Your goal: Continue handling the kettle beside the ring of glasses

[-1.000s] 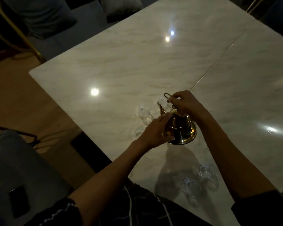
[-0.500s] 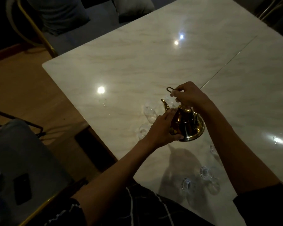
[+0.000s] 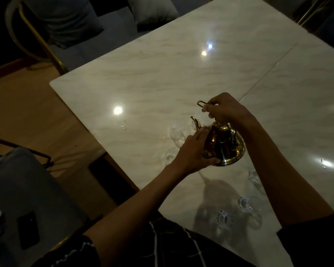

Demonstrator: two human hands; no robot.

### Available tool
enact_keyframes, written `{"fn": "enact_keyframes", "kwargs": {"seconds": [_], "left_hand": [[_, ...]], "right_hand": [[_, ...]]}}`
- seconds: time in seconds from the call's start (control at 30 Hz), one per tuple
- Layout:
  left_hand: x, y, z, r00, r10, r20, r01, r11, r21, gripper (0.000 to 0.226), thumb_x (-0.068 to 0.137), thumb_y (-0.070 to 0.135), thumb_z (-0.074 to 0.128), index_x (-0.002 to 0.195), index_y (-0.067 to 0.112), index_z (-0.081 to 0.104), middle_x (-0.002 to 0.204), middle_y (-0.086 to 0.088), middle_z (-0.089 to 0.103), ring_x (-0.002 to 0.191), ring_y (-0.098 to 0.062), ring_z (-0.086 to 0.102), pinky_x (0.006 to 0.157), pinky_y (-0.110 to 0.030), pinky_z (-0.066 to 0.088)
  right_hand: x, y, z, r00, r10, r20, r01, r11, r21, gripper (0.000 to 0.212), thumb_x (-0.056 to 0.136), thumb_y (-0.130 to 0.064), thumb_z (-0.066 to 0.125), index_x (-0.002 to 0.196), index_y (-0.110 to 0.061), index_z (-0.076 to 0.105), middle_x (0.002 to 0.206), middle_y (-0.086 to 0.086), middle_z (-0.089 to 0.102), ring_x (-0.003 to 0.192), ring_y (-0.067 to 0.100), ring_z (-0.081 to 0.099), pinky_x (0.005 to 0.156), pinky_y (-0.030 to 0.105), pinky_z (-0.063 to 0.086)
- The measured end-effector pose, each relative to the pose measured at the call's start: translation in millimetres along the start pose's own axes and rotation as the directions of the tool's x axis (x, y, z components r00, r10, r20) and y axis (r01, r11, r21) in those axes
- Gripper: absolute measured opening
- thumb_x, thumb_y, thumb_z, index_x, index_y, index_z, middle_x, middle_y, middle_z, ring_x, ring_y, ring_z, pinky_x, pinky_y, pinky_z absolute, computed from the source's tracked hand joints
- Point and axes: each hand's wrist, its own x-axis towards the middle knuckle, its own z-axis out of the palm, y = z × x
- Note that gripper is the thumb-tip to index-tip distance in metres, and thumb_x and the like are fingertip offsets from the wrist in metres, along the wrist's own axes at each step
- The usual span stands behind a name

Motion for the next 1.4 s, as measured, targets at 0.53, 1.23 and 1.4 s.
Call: {"fn": "enact_keyframes", "kwargs": {"seconds": [0.53, 1.23, 1.4], "left_hand": [[1, 7, -12, 1.0, 0.007, 0.023, -0.006, 1.0, -0.023, 0.11, 0.078, 0.045, 0.084, 0.162, 0.021, 0.017, 0.166, -0.007, 0.025, 0.142, -0.035, 0.038, 0.114, -0.049, 0.038], [8, 4, -17, 0.998, 0.019, 0.052, -0.018, 1.0, -0.017, 0.111, 0.076, 0.05, 0.083, 0.161, 0.024, 0.017, 0.165, -0.004, 0.028, 0.14, -0.032, 0.041, 0.113, -0.048, 0.04], [10, 4, -17, 0.998, 0.028, 0.05, -0.027, 0.999, -0.02, 0.11, 0.076, 0.049, 0.083, 0.16, 0.023, 0.018, 0.163, -0.004, 0.03, 0.138, -0.031, 0.044, 0.114, -0.047, 0.039]], "right_hand": [[1, -11, -3, 0.999, 0.04, -0.001, -0.04, 0.999, -0.027, 0.023, 0.096, -0.017, 0.06, 0.108, -0.002, 0.072, 0.075, 0.007, 0.063, 0.057, 0.013, 0.053, 0.05, 0.022, 0.042], [3, -20, -5, 0.996, 0.084, -0.002, -0.084, 0.996, -0.016, 0.022, 0.096, -0.015, 0.059, 0.108, 0.0, 0.071, 0.073, 0.007, 0.062, 0.053, 0.013, 0.051, 0.045, 0.018, 0.041], [3, -20, -7, 0.996, 0.088, -0.01, -0.088, 0.996, -0.012, 0.022, 0.096, -0.014, 0.059, 0.107, 0.0, 0.072, 0.073, 0.008, 0.062, 0.053, 0.013, 0.051, 0.045, 0.019, 0.041]]}}
